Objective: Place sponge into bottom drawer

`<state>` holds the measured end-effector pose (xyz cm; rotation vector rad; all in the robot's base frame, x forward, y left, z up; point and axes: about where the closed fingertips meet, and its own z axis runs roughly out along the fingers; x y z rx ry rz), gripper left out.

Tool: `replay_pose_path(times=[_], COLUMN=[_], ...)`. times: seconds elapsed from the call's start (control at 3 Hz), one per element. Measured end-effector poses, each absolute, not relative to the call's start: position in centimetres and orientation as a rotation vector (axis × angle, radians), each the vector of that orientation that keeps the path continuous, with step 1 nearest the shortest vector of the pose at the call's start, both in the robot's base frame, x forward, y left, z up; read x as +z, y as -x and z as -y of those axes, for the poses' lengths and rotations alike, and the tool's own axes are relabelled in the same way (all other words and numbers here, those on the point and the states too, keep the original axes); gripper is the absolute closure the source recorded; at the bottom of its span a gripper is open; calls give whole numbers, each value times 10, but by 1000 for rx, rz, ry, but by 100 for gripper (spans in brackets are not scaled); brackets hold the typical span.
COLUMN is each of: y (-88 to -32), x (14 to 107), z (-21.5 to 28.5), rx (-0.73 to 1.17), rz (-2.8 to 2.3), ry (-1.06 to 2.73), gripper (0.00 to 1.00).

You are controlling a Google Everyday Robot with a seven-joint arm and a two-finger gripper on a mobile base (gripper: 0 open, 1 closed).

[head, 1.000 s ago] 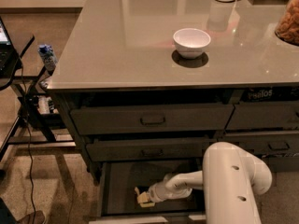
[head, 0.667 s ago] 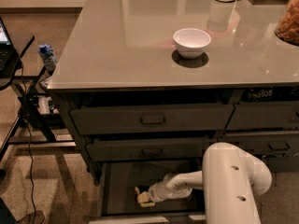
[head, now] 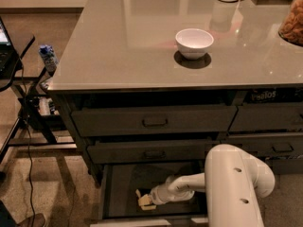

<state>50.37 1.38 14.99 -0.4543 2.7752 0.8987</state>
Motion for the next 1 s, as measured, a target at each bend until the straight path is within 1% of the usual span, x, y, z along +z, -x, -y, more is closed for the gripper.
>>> replay_pose_path(times=[0.33, 0.67, 1.0], y=[-504, -504, -504], x=[150, 150, 150], z=[-14, -14, -14], rx=[899, 899, 899], rz=[-2775, -2775, -2775], ry=[454, 454, 454], gripper=[18, 0, 0])
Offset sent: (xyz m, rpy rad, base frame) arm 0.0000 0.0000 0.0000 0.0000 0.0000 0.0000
